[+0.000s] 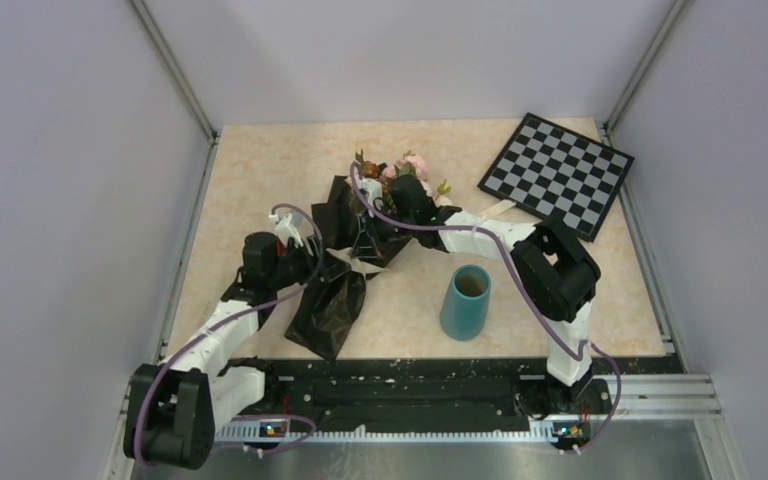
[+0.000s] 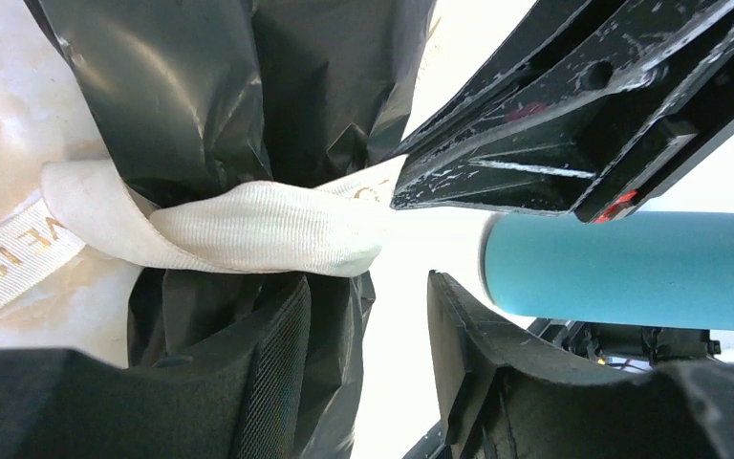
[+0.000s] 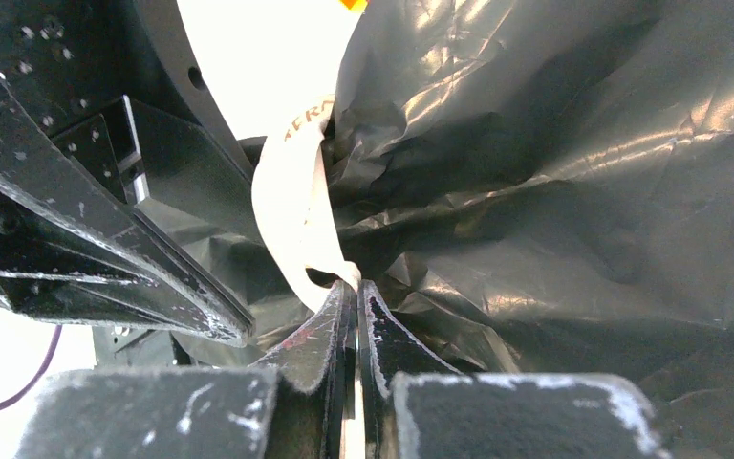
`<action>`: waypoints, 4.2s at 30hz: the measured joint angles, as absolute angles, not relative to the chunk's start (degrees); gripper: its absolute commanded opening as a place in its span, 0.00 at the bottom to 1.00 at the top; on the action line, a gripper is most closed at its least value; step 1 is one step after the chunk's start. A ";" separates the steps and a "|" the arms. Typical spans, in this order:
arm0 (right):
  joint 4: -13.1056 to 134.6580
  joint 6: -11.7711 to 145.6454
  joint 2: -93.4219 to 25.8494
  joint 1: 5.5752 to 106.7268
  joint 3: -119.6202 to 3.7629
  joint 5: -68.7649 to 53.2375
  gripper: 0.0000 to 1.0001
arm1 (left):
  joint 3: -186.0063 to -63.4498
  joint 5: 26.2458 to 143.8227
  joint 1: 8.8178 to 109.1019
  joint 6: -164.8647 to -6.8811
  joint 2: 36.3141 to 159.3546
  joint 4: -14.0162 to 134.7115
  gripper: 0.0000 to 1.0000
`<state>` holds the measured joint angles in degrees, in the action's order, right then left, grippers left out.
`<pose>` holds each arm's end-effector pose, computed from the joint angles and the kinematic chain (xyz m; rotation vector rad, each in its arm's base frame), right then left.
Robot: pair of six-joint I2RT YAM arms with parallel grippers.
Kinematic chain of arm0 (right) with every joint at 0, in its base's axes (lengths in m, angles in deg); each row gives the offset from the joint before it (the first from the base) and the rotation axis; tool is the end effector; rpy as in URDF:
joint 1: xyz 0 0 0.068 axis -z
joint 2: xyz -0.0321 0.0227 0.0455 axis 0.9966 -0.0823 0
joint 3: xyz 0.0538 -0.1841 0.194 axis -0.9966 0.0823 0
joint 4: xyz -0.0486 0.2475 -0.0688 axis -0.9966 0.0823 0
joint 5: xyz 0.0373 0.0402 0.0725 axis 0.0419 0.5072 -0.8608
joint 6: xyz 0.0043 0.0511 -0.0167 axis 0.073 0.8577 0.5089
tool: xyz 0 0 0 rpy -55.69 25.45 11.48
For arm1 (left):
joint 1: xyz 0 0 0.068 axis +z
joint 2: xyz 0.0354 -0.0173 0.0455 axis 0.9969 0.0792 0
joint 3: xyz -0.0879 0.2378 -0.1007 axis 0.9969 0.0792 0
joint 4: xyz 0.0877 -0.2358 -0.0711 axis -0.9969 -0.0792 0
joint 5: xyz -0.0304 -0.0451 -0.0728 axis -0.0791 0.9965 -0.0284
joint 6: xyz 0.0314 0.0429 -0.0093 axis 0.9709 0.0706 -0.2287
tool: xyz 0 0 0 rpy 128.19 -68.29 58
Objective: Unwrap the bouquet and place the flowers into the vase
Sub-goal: Untie the ribbon from the wrapping paper.
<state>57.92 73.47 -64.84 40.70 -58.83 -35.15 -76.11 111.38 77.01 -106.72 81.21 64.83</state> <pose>0.2989 0.3233 0.2075 -0.9807 2.0775 1.2165 0.2034 -0.0507 0.1973 -0.0567 2.1446 -1.0528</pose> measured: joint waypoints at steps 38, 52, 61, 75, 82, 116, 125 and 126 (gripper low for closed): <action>57.09 75.65 -53.70 41.27 -46.59 -20.74 0.00 | -80.11 102.18 75.83 -115.11 81.30 63.28 0.00; 56.76 79.48 -50.57 44.18 -42.61 -9.71 0.00 | -80.42 103.51 86.34 -117.84 82.61 59.94 0.00; 56.72 82.69 -49.11 46.76 -40.64 -5.55 0.00 | -79.13 105.13 94.23 -118.21 86.76 60.07 0.00; 57.79 84.55 -48.52 47.10 -37.38 -4.44 0.53 | -75.50 108.00 94.69 -117.41 90.44 60.16 0.40; 58.18 82.91 -43.97 47.28 -35.57 -2.95 0.67 | -79.76 106.20 94.74 -112.40 88.05 51.74 0.66; 72.56 64.55 -68.43 40.77 -71.35 -16.94 0.43 | -84.39 106.09 94.52 -103.07 75.49 43.35 0.75; 70.42 64.61 -69.10 40.74 -70.69 -14.71 0.07 | -84.35 105.53 93.62 -102.81 74.96 43.33 0.73; 69.46 64.85 -68.21 40.77 -69.03 -13.93 0.06 | -84.35 105.24 93.14 -102.78 74.94 43.28 0.73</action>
